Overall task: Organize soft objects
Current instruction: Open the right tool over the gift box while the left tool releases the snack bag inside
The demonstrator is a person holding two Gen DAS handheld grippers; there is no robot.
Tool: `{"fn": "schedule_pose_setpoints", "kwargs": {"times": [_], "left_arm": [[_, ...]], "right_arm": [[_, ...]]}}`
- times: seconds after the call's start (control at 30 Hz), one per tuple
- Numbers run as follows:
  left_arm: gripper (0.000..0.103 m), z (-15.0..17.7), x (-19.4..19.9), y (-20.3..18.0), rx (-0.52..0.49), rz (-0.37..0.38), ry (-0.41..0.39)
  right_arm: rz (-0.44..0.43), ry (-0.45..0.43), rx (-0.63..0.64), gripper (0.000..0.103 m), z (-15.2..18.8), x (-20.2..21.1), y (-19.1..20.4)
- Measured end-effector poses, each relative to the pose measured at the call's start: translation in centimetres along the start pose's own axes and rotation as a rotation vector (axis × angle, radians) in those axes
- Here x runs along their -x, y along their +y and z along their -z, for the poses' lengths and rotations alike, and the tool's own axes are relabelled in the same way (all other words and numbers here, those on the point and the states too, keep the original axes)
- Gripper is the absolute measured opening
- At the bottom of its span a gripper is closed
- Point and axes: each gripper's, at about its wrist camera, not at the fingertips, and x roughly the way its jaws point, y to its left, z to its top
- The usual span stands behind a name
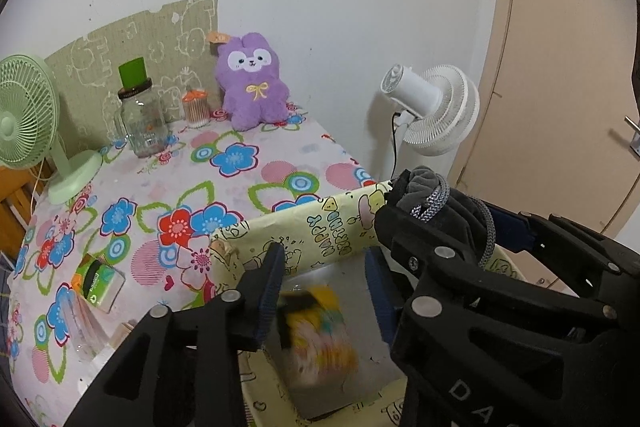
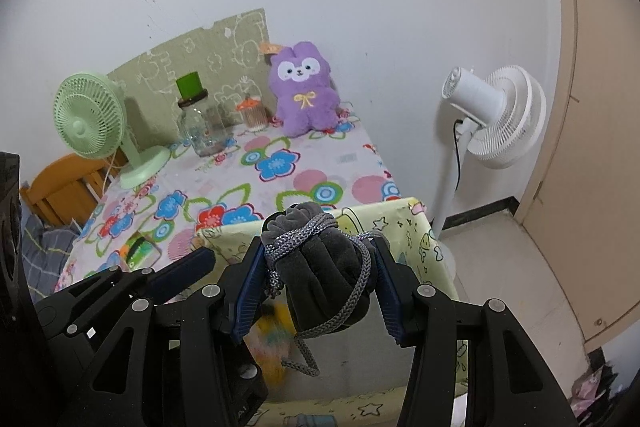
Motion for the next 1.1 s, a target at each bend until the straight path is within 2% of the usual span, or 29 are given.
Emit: {"fn": "schedule_pose_setpoints", "kwargs": {"times": [0.07, 0.3, 0.37, 0.43, 0.53, 0.63, 0.9, 1.1], "left_arm": [[0.065, 0.0, -0.4, 0.0, 0.000, -0.004, 0.008], [0.075, 0.5, -1.1, -0.2, -0.003, -0.007, 0.036], [0.079, 0.6, -1.0, -0.3, -0.015, -0.003, 0.027], [0.085, 0.7, -0.6, -0.4, -0.018, 0.013, 0.016], [0.090, 0.8, 0.1, -0.5, -0.009, 0.013, 0.001], [0.098, 0.9, 0.6, -0.4, -0.010, -0.017, -0.005], [0.101, 1.4, 2.9, -0.2, -0.013, -0.025, -0.023], [0.102, 1.9, 5.7, 0.4, -0.009, -0.044, -0.059]], "right_arm": [[0.003, 0.008, -0.001, 0.055, 0.1, -0.5, -0.2], [0.000, 0.035, 0.002, 0.056, 0.4, -1.5, -0.5], [0.002, 0.047, 0.008, 0.061, 0.5, -1.6, -0.5], [0.005, 0.061, 0.007, 0.077, 0.6, -1.6, -0.4], [0.017, 0.029, 0.011, 0.086, 0.7, -0.8, -0.2], [0.045, 0.004, 0.033, 0.089, 0.8, 0.2, 0.2], [0.080, -0.032, 0.063, 0.098, 1.0, 2.8, 1.2], [0.071, -0.060, 0.072, 0.099, 1.3, 5.0, 2.5]]}}
